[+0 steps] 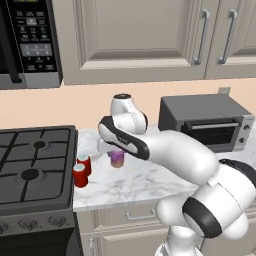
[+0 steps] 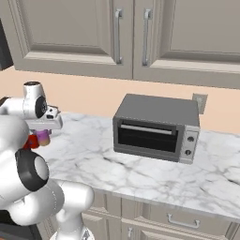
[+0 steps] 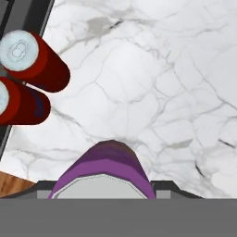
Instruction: Four empty soda cans are scattered around the kitchen. Gather all the cans and cluster them next to the stove for recycling.
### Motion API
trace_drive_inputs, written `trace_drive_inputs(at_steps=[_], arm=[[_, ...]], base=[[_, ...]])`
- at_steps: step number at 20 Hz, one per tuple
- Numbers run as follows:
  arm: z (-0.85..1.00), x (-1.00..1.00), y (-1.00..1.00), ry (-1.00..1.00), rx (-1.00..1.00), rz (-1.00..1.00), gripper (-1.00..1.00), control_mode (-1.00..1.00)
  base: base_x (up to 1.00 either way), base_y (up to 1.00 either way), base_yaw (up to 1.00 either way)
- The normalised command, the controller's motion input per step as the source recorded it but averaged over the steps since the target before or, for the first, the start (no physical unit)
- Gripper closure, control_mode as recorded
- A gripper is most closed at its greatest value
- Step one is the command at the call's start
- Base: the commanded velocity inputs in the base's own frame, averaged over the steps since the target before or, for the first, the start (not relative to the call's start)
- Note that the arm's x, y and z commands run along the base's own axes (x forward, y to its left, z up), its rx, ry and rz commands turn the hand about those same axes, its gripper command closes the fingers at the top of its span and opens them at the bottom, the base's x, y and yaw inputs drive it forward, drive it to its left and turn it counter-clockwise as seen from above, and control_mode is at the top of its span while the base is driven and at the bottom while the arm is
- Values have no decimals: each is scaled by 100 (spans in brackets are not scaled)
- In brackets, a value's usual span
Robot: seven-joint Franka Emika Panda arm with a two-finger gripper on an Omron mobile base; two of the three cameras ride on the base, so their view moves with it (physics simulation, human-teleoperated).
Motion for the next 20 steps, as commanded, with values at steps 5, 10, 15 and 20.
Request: trace_drive_inputs(at_steps=[5, 10, 15, 20], arm=[[-32, 2, 0, -18, -2, 0, 100, -100], [-19, 23, 2, -12, 0, 0, 100, -100], [0, 43, 3, 0, 0, 1, 100, -100], [0, 57, 10, 1, 2, 16, 100, -100]], base=[[0, 0, 0], [0, 0, 0], [0, 0, 0], [0, 0, 0]])
